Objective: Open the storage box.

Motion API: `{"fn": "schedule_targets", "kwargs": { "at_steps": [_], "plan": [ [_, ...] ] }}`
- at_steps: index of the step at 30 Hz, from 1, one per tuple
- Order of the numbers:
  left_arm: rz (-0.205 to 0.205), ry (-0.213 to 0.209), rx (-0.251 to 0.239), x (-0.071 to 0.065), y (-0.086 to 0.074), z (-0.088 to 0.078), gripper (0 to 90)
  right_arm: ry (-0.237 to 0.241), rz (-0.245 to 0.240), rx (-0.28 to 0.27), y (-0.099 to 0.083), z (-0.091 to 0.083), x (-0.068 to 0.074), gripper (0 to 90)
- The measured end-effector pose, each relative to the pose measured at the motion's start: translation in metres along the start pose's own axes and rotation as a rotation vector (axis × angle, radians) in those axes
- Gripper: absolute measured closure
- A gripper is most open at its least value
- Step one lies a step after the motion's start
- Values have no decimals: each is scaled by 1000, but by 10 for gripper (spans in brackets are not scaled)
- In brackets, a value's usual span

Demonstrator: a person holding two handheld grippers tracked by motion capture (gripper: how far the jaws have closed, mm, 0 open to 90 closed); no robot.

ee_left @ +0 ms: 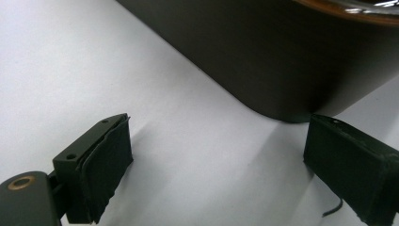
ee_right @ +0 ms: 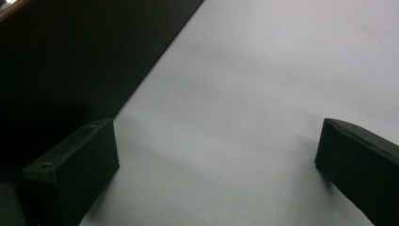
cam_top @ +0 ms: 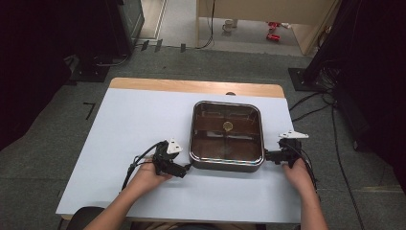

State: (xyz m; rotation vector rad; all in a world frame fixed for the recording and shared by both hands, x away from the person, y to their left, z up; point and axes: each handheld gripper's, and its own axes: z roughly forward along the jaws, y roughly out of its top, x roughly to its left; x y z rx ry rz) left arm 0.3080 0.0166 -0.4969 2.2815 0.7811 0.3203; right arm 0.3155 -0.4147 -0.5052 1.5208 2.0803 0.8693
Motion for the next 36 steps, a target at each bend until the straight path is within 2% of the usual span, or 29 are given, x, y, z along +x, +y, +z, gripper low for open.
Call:
{"fn": "schedule_targets", "kwargs": {
  "at_steps": [20,22,26,29,33,36],
  "plan": [
    [-2,0,2,0,0,0,79,0,0,0,0,0,0,0],
    [-2,0,8,0,1,0,79,0,0,0,0,0,0,0],
    [3,-4,51,0,6,-1,90,0,0,0,0,0,0,0],
    [20,-23,63,0,9,-3,154,0,1,1,0,0,0,0],
    [25,-31,75,0,9,-4,171,0,1,1,0,0,0,0],
    [32,-39,79,2,9,-7,241,0,2,0,0,0,0,0]
  ]
}}
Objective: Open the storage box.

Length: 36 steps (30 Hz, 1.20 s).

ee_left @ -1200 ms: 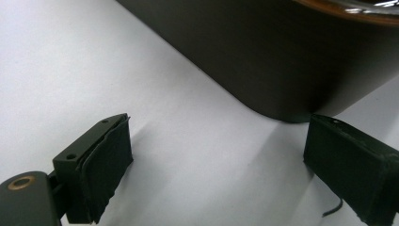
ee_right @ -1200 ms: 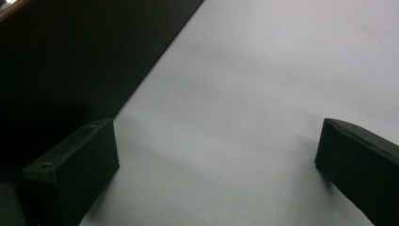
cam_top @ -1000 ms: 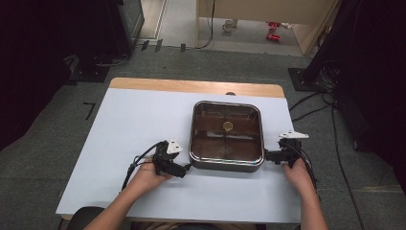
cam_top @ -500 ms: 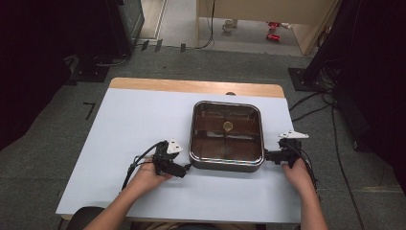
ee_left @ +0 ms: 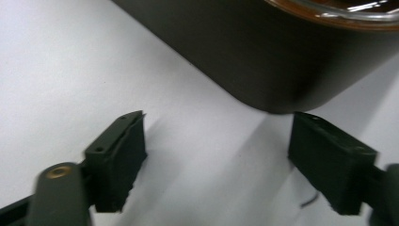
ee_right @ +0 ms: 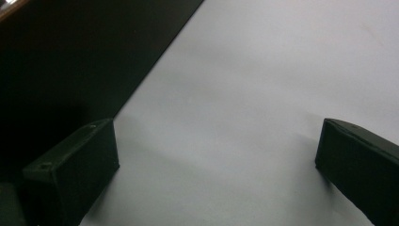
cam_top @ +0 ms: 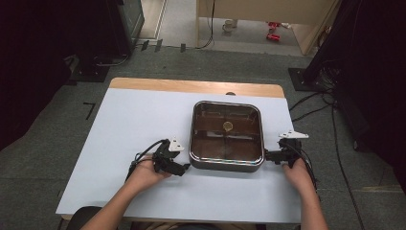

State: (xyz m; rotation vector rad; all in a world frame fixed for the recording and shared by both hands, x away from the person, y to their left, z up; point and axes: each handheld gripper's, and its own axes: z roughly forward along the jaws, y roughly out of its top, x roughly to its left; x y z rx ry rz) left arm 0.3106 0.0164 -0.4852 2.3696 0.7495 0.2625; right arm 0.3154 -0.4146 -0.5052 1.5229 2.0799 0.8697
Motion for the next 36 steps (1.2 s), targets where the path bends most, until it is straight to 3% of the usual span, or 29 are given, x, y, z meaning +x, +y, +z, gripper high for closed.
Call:
{"fn": "schedule_targets", "kwargs": {
  "at_steps": [5,11,15,21,27,36],
  "plan": [
    [-24,-17,-1,3,0,-2,291,0,0,0,0,0,0,0],
    [-57,-82,47,13,6,-5,318,0,1,0,0,0,0,0],
    [-68,-98,39,16,7,-11,324,0,1,0,0,0,0,0],
    [-57,-127,-16,17,15,-28,323,1,0,0,0,0,0,0],
    [-34,-140,-14,14,22,-38,339,1,0,0,0,0,0,0],
    [-16,-146,-61,11,39,-52,338,0,0,0,0,0,0,0]
  ]
}}
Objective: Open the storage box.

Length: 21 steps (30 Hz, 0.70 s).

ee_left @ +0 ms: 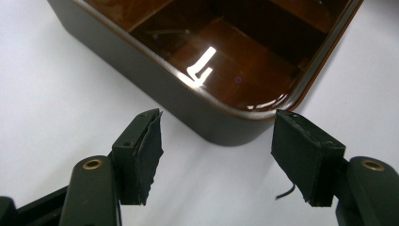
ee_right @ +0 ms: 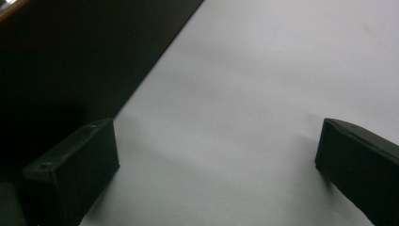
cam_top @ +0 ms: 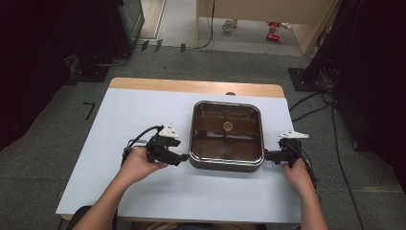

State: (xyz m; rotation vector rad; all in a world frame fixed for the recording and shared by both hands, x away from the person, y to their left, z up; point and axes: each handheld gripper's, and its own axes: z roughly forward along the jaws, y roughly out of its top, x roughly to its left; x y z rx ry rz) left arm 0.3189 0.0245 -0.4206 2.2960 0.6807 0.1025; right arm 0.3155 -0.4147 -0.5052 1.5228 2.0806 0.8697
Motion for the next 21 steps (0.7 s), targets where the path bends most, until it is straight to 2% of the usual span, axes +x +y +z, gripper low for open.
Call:
{"fn": "schedule_targets", "kwargs": {
  "at_steps": [4,11,21],
  "plan": [
    [12,-2,-22,0,12,-1,338,-1,-1,-1,0,0,0,0],
    [30,-10,-29,-1,26,3,347,-1,-1,0,0,0,0,0],
    [41,-32,-53,0,56,18,355,-1,-1,-1,0,0,0,0]
  ]
}}
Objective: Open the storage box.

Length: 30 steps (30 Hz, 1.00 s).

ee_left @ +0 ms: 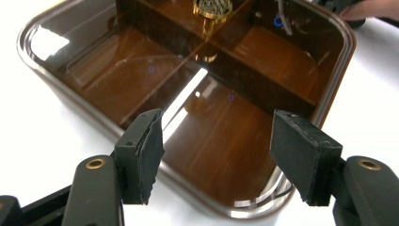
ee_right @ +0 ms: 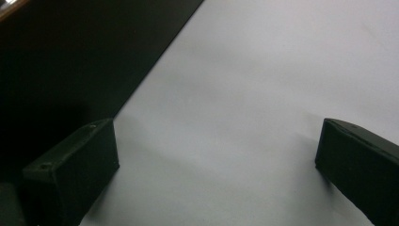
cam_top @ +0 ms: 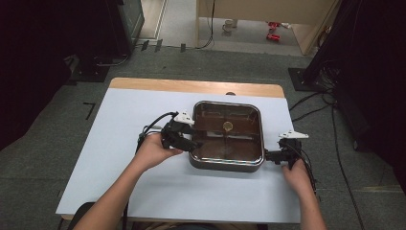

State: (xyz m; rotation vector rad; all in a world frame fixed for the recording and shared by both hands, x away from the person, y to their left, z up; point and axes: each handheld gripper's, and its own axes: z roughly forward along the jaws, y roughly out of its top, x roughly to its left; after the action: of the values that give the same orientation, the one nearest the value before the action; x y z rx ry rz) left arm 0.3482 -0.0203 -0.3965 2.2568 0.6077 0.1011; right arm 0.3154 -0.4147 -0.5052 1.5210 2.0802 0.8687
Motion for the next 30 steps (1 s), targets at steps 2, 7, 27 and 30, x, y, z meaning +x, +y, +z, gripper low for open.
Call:
{"fn": "schedule_targets", "kwargs": {
  "at_steps": [2,7,27,30],
  "plan": [
    [3,1,-1,0,2,2,359,0,0,0,0,0,0,0],
    [-4,-38,-14,4,15,15,366,0,0,0,0,0,0,0],
    [45,-44,-84,2,46,66,413,-1,0,-1,0,0,0,0],
    [48,-58,-92,0,47,74,415,-1,0,0,0,0,0,0]
  ]
}}
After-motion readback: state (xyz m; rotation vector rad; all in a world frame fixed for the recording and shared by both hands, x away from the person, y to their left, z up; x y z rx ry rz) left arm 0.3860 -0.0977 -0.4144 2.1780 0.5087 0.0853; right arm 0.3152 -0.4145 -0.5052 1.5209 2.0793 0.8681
